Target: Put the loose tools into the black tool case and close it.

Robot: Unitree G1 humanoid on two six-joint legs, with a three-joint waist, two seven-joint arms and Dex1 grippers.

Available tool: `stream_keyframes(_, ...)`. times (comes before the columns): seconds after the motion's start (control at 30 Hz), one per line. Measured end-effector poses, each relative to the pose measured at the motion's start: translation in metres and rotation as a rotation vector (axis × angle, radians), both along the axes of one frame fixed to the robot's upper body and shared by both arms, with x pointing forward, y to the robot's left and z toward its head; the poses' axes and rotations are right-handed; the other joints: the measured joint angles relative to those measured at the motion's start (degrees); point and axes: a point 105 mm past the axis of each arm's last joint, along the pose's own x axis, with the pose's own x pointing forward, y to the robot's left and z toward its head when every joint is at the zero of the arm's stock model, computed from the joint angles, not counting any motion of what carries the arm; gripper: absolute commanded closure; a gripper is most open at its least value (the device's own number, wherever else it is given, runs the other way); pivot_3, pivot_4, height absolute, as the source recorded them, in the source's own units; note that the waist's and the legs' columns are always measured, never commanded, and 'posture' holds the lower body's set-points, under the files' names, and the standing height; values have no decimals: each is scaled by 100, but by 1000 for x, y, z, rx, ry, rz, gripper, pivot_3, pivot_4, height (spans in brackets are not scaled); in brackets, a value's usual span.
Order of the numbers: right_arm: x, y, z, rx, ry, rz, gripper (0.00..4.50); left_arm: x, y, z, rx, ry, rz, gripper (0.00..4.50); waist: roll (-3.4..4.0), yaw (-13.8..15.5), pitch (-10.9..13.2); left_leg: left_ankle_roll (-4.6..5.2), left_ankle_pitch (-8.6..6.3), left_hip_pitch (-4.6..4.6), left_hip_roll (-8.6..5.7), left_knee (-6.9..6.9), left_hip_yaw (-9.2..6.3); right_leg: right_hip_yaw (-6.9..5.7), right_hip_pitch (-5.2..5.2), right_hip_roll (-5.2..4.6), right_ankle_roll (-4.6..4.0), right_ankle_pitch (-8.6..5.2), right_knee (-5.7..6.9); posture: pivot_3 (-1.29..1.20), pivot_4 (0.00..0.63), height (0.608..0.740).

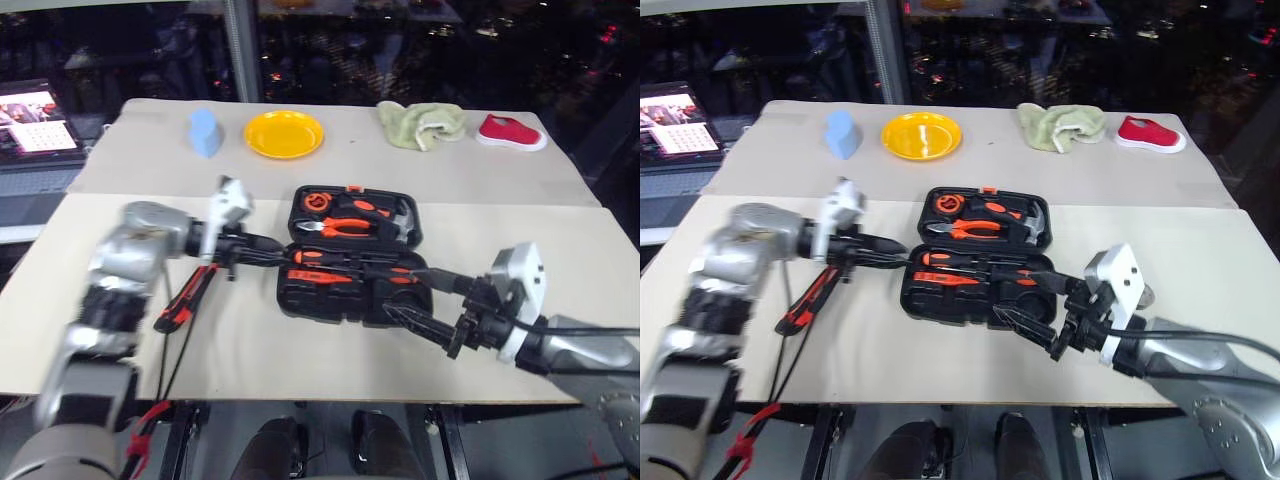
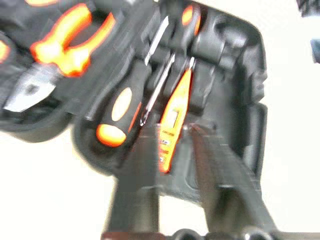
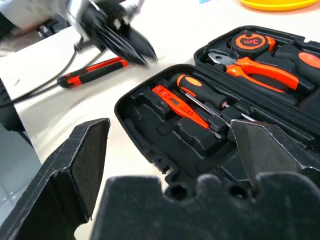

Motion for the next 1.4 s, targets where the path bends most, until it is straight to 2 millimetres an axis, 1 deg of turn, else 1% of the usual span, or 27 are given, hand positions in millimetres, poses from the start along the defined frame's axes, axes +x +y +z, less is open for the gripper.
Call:
stream_keyframes(0.03,0,1,-1,-2,3,9,0,0,0,1,0,4,9,10,0,12,0,-17,-9,-2,-1,0,0,0,1,1,4,3,-5,0,150,740)
stream_keyframes(0.07,-1,3,-4,-7,9,20,0,1,-5,2,-6,13,11,10,0,28,0,-18,-10,-2,-5,1,1,-2,1,3,9,6,-7,0,150,740)
stream_keyframes(0.13,-2,6,-6,0,16,33,0,3,-22,6,-15,45,-20,10,0,47,0,-17,-11,-5,-13,2,4,-1,-2,12,16,10,-9,0,150,740)
stream_keyframes(0.27,-8,12,-5,4,-2,57,0,6,-47,-3,53,203,-25,10,-1,33,-1,-8,-8,-8,-17,-1,6,3,-10,25,18,11,-7,0,150,740)
stream_keyframes(0.37,-11,17,-4,17,-16,58,0,8,-59,-9,58,294,-7,10,-2,-18,0,7,5,-14,-14,-1,6,10,-10,40,16,10,-2,0,150,740)
stream_keyframes(0.43,-10,19,-6,24,-23,36,0,13,-61,-13,93,326,9,10,-2,-41,0,2,9,-14,-12,-1,6,14,-6,41,14,9,3,0,150,740)
stream_keyframes(0.57,-15,23,-15,27,-8,6,0,18,-57,-34,191,391,31,10,-2,-104,0,1,15,-16,-10,-3,11,25,-11,44,8,7,16,0,150,740)
stream_keyframes(0.67,-17,25,-16,33,-16,-10,0,23,-56,-35,226,391,27,10,-1,-98,0,-8,21,-12,-9,-1,12,25,-7,42,7,6,21,0,150,740)
stream_keyframes(0.77,-16,25,-15,35,-21,-34,0,23,-58,-38,238,402,20,762,-1,-94,0,-9,19,6,-6,-1,11,24,-8,42,6,5,20,0,150,740)
stream_keyframes(0.9,-15,24,-16,34,-23,-51,0,23,-60,-39,239,402,16,2193,-1,-94,-1,-4,19,6,-6,-1,11,24,-10,41,6,5,20,0,150,740)
stream_keyframes(0.97,-14,23,-15,34,-26,-61,0,24,-62,-39,234,401,11,2795,1,-90,-2,-2,18,6,-6,-1,11,24,-10,41,6,5,20,0,150,740)
stream_keyframes(1.0,-14,23,-15,34,-28,-65,0,24,-63,-39,233,401,11,2877,1,-85,-2,-1,18,6,-6,-1,11,23,-10,41,6,5,20,0,150,740)
stream_keyframes(1.1,-13,18,-14,27,-33,-85,0,31,-64,-37,225,384,3,2894,1,-46,-2,-1,19,5,-7,0,11,20,-8,39,6,5,18,0,150,740)
stream_keyframes(1.2,-13,13,-16,19,-25,-102,0,48,-74,-30,231,299,-83,2895,-5,19,1,-8,22,-8,-6,7,4,15,-11,36,2,8,15,0,150,740)
stream_keyframes(1.27,-14,10,-16,14,-26,-114,0,60,-88,-14,224,217,-166,2895,-10,52,1,-7,22,-24,-6,14,4,15,-12,35,1,9,15,0,150,740)
stream_keyframes(1.33,-16,6,-20,0,-16,-127,0,71,-115,15,213,102,-305,2895,-14,85,-2,-4,21,-56,-7,24,-4,11,-25,34,2,11,13,0,150,740)
stream_keyframes(1.37,-17,6,-21,-3,-11,-128,0,73,-126,25,204,67,-365,2895,-14,86,-3,-1,20,-61,-9,24,-4,10,-27,34,4,12,13,0,150,740)
stream_keyframes(1.4,-20,3,-23,-9,-4,-135,0,72,-146,37,187,23,-468,2895,-13,86,-3,3,18,-61,-11,22,-3,7,-27,35,5,13,10,0,150,740)
